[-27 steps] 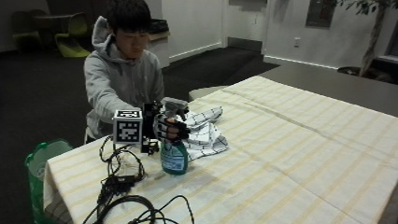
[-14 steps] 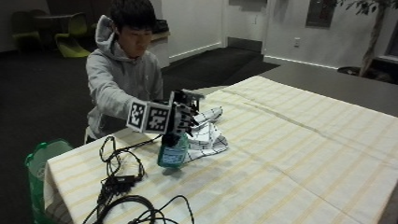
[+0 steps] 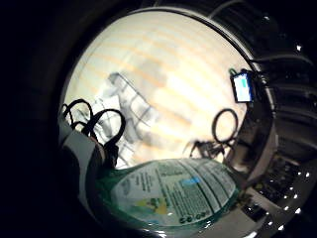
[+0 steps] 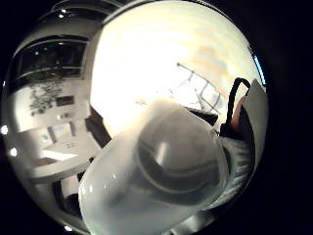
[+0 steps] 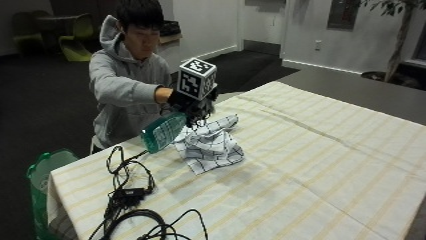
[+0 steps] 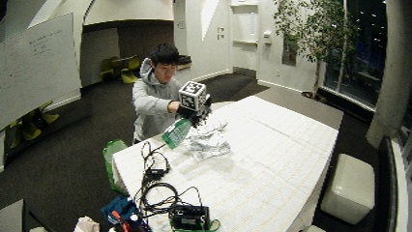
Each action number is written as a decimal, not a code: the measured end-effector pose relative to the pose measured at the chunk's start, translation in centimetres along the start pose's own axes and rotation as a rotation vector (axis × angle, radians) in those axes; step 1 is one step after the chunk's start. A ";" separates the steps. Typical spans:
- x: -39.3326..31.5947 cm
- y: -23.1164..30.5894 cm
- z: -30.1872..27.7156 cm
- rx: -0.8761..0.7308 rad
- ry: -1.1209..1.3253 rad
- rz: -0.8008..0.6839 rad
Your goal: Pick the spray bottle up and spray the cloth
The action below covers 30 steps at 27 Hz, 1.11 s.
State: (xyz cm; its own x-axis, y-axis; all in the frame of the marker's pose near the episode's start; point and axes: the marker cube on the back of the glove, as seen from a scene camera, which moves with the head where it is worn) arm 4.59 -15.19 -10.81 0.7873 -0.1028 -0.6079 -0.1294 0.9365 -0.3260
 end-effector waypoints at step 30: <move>-2.7 2.6 2.7 -0.120 0.129 0.053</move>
State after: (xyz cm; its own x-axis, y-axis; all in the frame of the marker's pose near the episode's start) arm 3.76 -11.56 -8.03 0.6946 -0.1038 -0.7119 -0.2456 0.8959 -0.3702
